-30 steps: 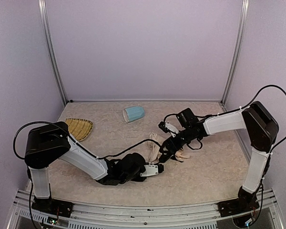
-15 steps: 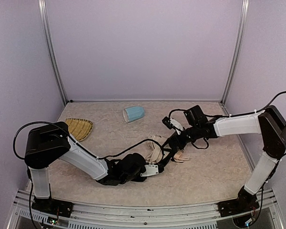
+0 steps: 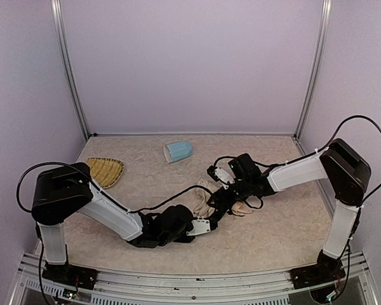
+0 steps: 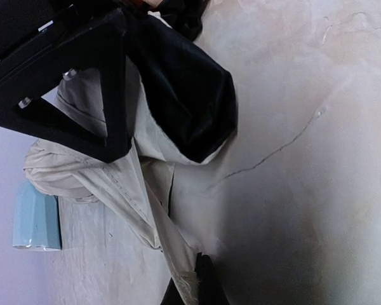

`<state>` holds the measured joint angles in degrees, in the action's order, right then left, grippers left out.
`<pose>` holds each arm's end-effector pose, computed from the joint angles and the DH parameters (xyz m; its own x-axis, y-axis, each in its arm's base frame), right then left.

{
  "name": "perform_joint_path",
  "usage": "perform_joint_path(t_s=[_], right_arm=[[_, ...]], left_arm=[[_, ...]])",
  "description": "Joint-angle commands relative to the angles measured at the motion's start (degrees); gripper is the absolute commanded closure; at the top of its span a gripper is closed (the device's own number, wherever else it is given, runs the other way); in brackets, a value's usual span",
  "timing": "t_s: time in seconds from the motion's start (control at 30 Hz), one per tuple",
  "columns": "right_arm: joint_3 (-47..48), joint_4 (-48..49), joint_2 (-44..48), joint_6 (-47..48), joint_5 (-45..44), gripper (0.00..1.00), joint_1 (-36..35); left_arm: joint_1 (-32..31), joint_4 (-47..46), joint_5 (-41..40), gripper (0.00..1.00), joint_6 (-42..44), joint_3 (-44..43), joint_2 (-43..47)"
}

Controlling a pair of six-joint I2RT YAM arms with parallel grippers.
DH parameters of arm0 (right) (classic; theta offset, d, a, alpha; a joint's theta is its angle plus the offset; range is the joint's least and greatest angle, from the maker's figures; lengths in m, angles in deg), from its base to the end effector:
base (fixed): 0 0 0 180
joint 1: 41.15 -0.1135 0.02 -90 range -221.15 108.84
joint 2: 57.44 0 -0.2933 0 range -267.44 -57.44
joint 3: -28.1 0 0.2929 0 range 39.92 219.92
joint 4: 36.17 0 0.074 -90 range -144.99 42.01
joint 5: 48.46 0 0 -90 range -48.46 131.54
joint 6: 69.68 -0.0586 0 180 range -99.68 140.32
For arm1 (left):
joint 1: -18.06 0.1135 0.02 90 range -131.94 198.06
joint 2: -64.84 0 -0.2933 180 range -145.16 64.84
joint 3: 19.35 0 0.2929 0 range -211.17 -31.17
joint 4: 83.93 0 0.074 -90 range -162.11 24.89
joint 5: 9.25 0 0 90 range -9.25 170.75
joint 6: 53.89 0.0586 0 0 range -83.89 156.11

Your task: Put away the umbrella

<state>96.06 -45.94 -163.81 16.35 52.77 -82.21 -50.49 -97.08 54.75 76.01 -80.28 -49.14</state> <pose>0.3091 0.2844 0.1150 -0.6120 -0.4430 -0.6551 -0.7015 0.6866 0.1910 0.1747 -0.3745 0.0662 0.2778 0.8696 -0.4082 0.6979 0.1093 0.7078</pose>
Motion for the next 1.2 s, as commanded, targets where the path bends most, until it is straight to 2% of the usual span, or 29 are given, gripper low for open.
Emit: perform_joint_path(t_s=[0.0,0.03,0.07,0.13,0.2,0.23,0.27,0.37,0.4,0.5,0.57,0.7,0.87,0.97,1.07,1.17], right_arm=[[-1.2,-2.4,-4.0,0.1,-6.4,0.26,-0.8],[-1.6,-2.3,-4.3,0.1,-6.3,0.29,-0.9],[-1.8,-2.3,-4.7,0.1,-6.1,0.33,-0.9],[-1.9,-2.4,-5.0,0.0,-6.0,0.42,-0.9],[-1.9,-2.3,-5.0,0.1,-6.1,0.49,-0.9],[-2.1,-2.1,-4.7,0.4,-6.2,0.52,-1.0],[-2.2,-1.9,-4.3,0.6,-6.1,0.55,-1.0],[-2.3,-1.1,-2.3,2.2,-4.8,0.65,-1.0],[-2.3,-0.8,-1.4,2.9,-3.9,0.68,-1.0],[-2.3,0.7,1.9,4.7,-0.5,0.78,-1.1],[-2.7,2.3,4.5,6.1,3.1,0.83,-1.1],[-3.0,4.4,9.4,7.8,8.3,0.95,-1.1],[-2.8,7.1,15.0,7.5,13.0,0.99,-1.1],[-3.0,8.7,17.2,7.3,14.0,1.0,-1.1],[-3.2,9.3,18.6,7.3,13.6,1.0,-1.1],[-3.2,9.6,19.5,7.4,13.4,1.0,-1.1]], left_arm=[[-0.4,6.8,2.6,1.0,-3.3,6.0,2.0],[0.0,4.6,2.8,0.97,-4.2,7.1,3.9],[0.4,2.6,3.2,0.86,-5.1,8.1,5.9],[0.9,-0.7,4.1,0.55,-6.6,10.2,9.9],[1.0,-4.7,5.9,0.29,-7.8,13.6,14.4],[1.1,-7.2,8.0,0.09,-8.6,15.6,17.1],[1.5,-9.5,10.7,0.02,-9.9,17.6,19.7],[6.8,-10.4,22.7,0.01,-21.3,19.0,24.6],[9.4,-9.9,25.6,0.05,-27.2,17.9,24.5],[16.4,-8.4,39.2,0.27,-41.5,14.1,20.9],[17.6,-11.0,41.9,0.32,-46.6,13.1,17.6],[17.7,-16.8,43.5,0.3,-50.6,12.5,13.1],[17.7,-29.9,50.5,0.15,-54.3,14.5,9.7],[17.9,-34.2,53.0,0.12,-55.8,14.3,8.1],[18.3,-39.3,56.2,0.17,-57.4,14.7,7.6],[18.3,-39.3,58.5,0.26,-57.7,14.0,7.1]])
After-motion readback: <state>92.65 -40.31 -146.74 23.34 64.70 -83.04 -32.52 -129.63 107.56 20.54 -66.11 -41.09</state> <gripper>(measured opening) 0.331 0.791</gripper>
